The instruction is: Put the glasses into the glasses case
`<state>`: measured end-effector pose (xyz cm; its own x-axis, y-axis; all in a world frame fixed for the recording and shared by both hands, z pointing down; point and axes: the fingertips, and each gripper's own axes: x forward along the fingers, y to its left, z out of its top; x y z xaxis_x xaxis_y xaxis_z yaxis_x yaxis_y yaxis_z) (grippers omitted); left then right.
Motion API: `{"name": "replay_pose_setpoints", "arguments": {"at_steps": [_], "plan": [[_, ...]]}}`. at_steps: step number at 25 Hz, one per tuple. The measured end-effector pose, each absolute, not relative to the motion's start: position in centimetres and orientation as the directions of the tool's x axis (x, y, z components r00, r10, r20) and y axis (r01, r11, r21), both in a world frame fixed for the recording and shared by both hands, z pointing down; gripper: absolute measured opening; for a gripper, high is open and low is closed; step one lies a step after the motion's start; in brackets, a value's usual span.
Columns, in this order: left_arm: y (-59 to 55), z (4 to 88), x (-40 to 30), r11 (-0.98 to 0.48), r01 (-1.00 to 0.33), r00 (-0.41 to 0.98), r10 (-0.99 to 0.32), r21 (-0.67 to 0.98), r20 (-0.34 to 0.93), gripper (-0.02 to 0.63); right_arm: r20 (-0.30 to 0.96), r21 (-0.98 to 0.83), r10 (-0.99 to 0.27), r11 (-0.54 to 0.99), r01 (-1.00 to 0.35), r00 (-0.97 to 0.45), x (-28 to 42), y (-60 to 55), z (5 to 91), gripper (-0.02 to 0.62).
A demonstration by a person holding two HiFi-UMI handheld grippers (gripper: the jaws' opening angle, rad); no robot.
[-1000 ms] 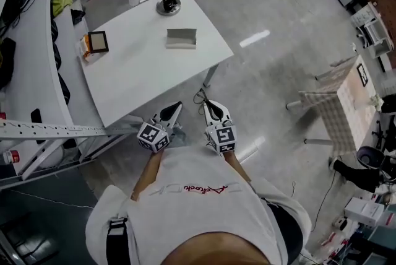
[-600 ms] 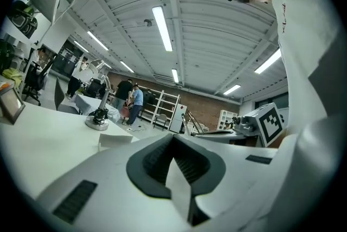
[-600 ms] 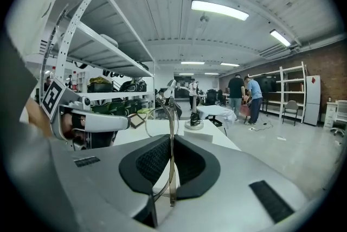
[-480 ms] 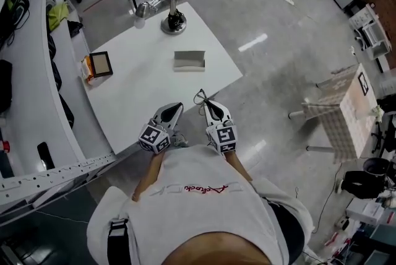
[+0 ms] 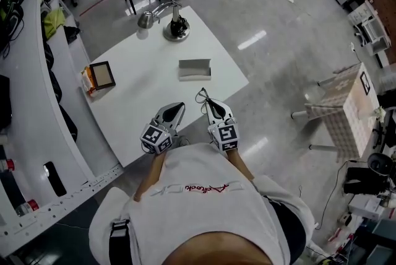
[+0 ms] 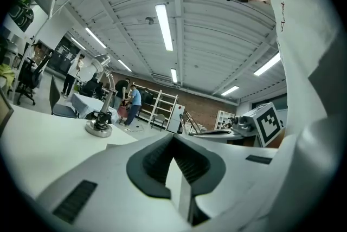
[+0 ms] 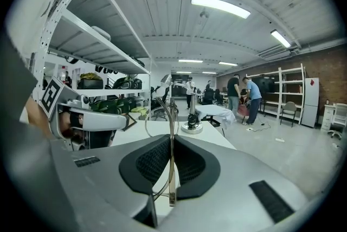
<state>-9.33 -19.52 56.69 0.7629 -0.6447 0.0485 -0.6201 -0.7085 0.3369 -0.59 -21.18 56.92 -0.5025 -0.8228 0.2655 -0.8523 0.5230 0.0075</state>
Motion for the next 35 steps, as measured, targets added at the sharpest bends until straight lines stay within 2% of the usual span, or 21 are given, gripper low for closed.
{"name": "replay_pose_setpoints", "arguments": {"at_steps": [20, 35], "plan": [[-21.9, 58.8, -8.4, -0.695, -0.612, 0.774, -0.623, 0.378, 0.107, 0.009, 0.320, -0.043, -0.821, 0.485, -0.873, -0.472, 0.9, -23.2, 59.6, 0.012], [-26.6, 61.3, -7.6, -0.638, -0.638, 0.750, -0.642, 0.431, 0.161, 0.009, 0.405, -0.093, -0.752, 0.532, -0.841, -0.521, 1.1, -28.2, 63.0, 0.012]]}}
